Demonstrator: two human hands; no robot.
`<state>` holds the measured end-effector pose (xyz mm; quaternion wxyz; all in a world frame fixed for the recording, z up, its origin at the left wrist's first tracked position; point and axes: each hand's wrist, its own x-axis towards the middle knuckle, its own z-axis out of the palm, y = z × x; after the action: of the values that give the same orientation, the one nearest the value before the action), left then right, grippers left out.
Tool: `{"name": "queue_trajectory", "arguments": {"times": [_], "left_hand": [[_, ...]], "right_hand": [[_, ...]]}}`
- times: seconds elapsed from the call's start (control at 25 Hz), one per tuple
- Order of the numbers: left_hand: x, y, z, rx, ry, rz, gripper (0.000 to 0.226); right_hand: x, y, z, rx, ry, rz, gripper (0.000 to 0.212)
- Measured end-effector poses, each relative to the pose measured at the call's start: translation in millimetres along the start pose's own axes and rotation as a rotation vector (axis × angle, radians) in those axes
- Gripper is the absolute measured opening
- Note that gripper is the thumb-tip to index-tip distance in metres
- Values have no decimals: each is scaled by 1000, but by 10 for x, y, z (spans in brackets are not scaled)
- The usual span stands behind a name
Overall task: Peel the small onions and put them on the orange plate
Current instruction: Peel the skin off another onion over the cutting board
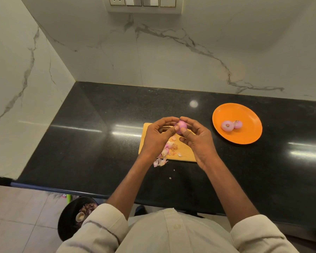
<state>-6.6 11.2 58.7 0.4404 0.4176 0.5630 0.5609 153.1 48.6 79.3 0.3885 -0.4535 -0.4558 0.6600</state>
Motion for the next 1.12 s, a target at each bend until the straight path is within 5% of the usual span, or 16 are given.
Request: {"name": "queue_trajectory", "arguments": {"times": [0.48, 0.76, 1.12], "left_hand": [[50, -16, 5, -143, 72, -38, 10], [3, 64, 61, -548, 26, -196, 11], [-17, 62, 92, -621, -28, -191, 18]], "right_hand": [[-13, -41, 107, -288, 86, -271, 45], [-44, -55, 115, -372, 171, -442, 28], [-9, -36, 140, -569, 300, -601, 11]]}}
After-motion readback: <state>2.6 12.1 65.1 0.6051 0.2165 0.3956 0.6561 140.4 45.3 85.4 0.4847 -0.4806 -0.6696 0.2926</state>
